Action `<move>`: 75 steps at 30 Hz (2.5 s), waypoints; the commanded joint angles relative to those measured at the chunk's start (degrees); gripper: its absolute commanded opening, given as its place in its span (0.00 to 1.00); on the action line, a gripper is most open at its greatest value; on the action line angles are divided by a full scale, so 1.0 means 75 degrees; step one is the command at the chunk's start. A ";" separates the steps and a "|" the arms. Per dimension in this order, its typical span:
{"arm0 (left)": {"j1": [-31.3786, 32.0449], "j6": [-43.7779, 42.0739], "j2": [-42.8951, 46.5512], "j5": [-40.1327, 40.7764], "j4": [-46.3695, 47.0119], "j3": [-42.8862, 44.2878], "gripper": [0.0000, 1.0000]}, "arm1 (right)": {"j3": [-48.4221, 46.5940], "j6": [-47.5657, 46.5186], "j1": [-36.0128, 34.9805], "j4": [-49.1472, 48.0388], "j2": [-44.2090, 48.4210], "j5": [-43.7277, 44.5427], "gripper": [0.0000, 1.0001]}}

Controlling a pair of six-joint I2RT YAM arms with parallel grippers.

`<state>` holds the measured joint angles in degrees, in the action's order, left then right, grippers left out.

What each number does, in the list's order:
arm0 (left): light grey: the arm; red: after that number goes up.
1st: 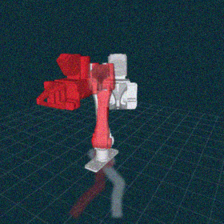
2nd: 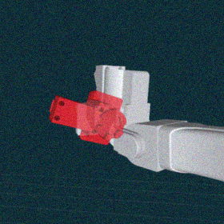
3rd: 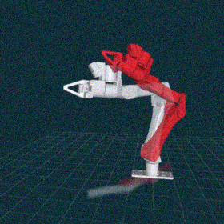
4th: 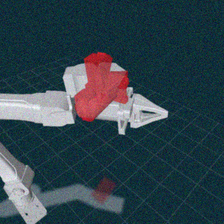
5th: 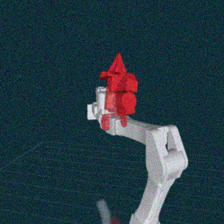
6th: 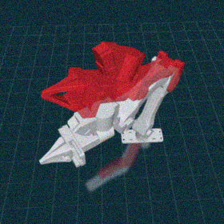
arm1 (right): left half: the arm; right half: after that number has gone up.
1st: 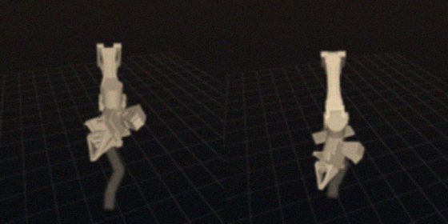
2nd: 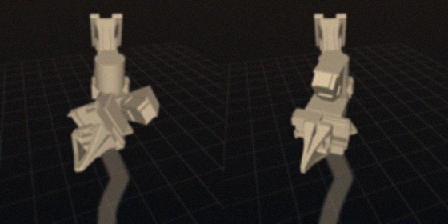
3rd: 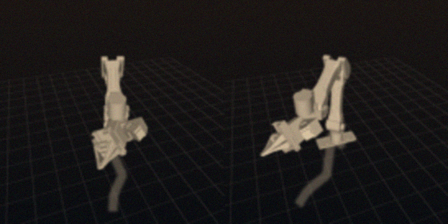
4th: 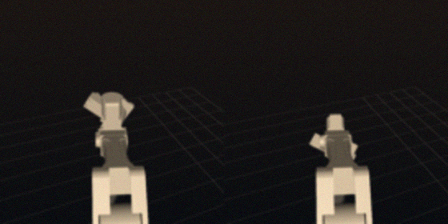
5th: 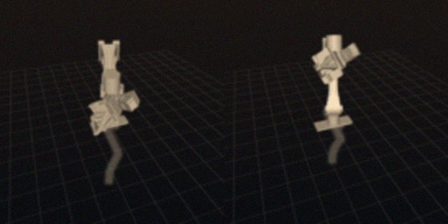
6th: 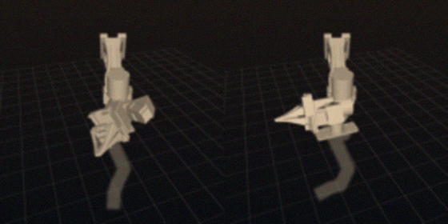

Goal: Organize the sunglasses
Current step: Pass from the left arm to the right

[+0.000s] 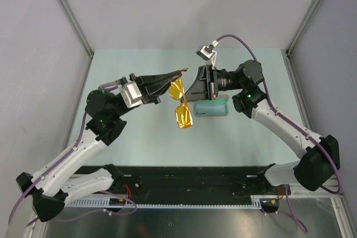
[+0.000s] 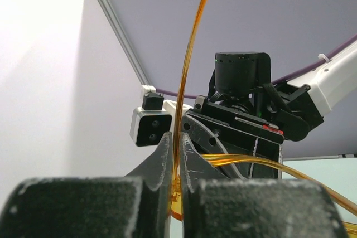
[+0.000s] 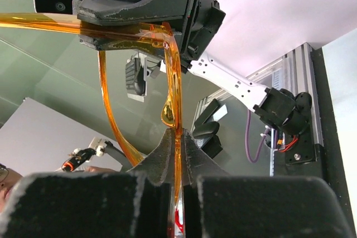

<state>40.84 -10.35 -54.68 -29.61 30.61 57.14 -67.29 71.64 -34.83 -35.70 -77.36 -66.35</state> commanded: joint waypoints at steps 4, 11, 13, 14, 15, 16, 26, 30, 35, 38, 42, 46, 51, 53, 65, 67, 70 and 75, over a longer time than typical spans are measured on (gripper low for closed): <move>-0.0020 -0.0062 -0.0046 0.0607 -0.0038 -0.0049 0.20 | -0.0028 -0.0094 -0.0138 -0.0349 -0.0009 0.0174 0.00; -0.0020 -0.0085 -0.0011 0.0982 -0.0050 -0.0178 0.43 | -0.0028 -0.0048 -0.0009 -0.0208 -0.0056 0.0327 0.00; -0.0020 -0.0108 0.0024 0.1099 -0.0050 -0.0236 0.52 | -0.0028 0.0022 0.0050 -0.0243 -0.0056 0.0362 0.00; -0.0020 -0.0120 0.0036 0.1146 -0.0050 -0.0260 0.54 | -0.0028 0.0058 0.0120 -0.0267 -0.0056 0.0385 0.00; -0.0020 -0.0132 0.0059 0.1181 -0.0050 -0.0295 0.58 | -0.0028 0.0139 0.0144 -0.0313 -0.0044 0.0385 0.00; -0.0020 -0.0120 0.0094 0.1228 -0.0039 -0.0318 0.61 | -0.0040 0.0175 0.0190 -0.0337 -0.0068 0.0397 0.00; -0.0020 -0.0354 0.0341 0.1908 -0.0062 -0.0647 0.89 | -0.0040 0.0585 0.0530 -0.0677 -0.0044 0.0467 0.00; -0.0020 -0.0436 0.0376 0.1967 -0.0097 -0.0635 0.93 | -0.0040 0.0504 0.0577 -0.0619 -0.0033 0.0421 0.00; -0.0054 -0.0577 0.0388 0.1733 -0.0377 -0.0506 0.98 | -0.0028 0.0164 0.0578 -0.0175 -0.0056 0.0152 0.00; -0.0113 -0.0589 0.0341 0.1265 -0.0716 -0.0319 0.99 | -0.0040 -0.0012 0.0566 -0.0033 -0.0056 0.0046 0.00; -0.0137 -0.0647 0.0247 0.0925 -0.1046 -0.0119 1.00 | -0.0040 -0.0188 0.0554 0.0190 -0.0079 -0.0036 0.00; -0.0242 -0.0834 0.0282 0.0644 -0.1513 -0.0002 1.00 | -0.0040 -0.0387 0.0601 0.0401 0.0025 -0.0165 0.00; -0.0616 -0.0882 0.0271 -0.0094 -0.2100 0.0255 1.00 | -0.0029 -0.0247 0.0636 0.0202 0.0073 -0.0201 0.00; -0.0711 -0.0870 0.0224 -0.0295 -0.2300 0.0372 1.00 | -0.0040 -0.0247 0.0648 0.0213 0.0084 -0.0212 0.00; -0.1367 -0.0893 0.0435 -0.0846 -0.2710 0.0501 1.00 | -0.0040 -0.0142 0.0648 0.0086 0.0026 -0.0154 0.00; -0.1472 -0.0987 0.0458 -0.0787 -0.2827 0.0548 1.00 | -0.0040 -0.0083 0.0648 0.0026 0.0038 -0.0154 0.00; -0.1543 -0.1174 0.0470 -0.0833 -0.3061 0.0736 1.00 | -0.0040 -0.0024 0.0624 -0.0056 0.0049 -0.0177 0.00; -0.1555 -0.1385 0.0423 -0.0986 -0.3319 0.0912 1.00 | -0.0052 -0.0153 0.0566 0.0119 0.0120 -0.0189 0.00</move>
<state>29.76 -13.76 -51.96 -32.25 9.47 61.58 -66.43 70.06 -30.41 -32.03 -78.32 -69.71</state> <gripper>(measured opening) 0.996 0.028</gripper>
